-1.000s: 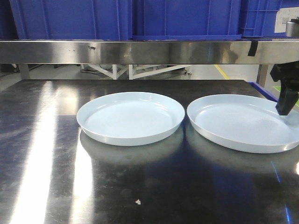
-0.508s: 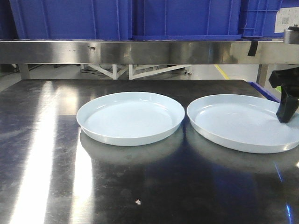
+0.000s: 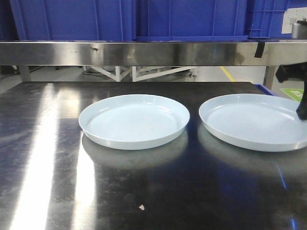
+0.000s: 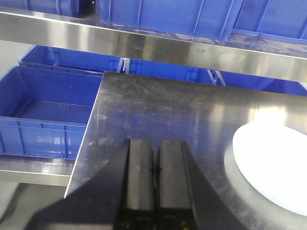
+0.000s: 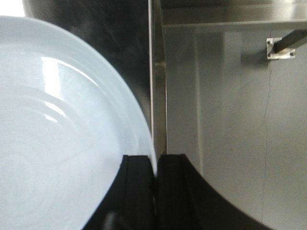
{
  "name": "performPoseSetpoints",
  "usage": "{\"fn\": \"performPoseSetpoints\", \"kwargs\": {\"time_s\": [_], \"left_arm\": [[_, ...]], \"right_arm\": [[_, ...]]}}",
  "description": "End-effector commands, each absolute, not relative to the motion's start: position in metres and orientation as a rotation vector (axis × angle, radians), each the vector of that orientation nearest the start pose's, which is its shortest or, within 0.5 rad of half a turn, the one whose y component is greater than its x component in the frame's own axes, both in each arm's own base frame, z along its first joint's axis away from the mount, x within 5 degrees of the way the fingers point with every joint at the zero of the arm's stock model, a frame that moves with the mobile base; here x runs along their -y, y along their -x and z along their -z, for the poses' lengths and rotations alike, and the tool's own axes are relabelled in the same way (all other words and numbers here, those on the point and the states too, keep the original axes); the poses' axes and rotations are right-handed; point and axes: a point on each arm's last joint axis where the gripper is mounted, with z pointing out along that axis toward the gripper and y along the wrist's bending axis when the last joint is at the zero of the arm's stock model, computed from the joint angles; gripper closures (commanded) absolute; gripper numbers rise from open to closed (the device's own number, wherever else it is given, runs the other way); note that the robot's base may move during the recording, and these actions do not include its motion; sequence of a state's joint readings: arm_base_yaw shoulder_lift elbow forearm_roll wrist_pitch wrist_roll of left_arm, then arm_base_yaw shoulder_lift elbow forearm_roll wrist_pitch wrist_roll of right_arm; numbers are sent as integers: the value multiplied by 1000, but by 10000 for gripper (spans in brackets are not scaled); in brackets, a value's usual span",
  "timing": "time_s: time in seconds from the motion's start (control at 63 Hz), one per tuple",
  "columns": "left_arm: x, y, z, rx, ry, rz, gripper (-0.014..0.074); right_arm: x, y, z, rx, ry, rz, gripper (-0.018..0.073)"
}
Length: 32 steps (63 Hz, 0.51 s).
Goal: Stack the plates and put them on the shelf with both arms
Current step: 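Lift the plate with the right gripper and place it onto the other plate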
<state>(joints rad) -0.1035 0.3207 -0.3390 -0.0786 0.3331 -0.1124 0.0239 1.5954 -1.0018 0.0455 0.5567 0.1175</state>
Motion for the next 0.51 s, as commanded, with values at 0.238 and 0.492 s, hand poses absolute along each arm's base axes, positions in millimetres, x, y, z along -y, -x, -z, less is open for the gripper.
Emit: {"fn": "performPoseSetpoints", "kwargs": {"time_s": [0.238, 0.492], "left_arm": [[10, -81, -294, -1687, 67, 245, 505], [10, -81, -294, -1687, 67, 245, 505]], "right_arm": [[-9, -309, -332, -2267, -142, -126, 511], [-41, -304, -356, -2215, -119, -307, 511]]}}
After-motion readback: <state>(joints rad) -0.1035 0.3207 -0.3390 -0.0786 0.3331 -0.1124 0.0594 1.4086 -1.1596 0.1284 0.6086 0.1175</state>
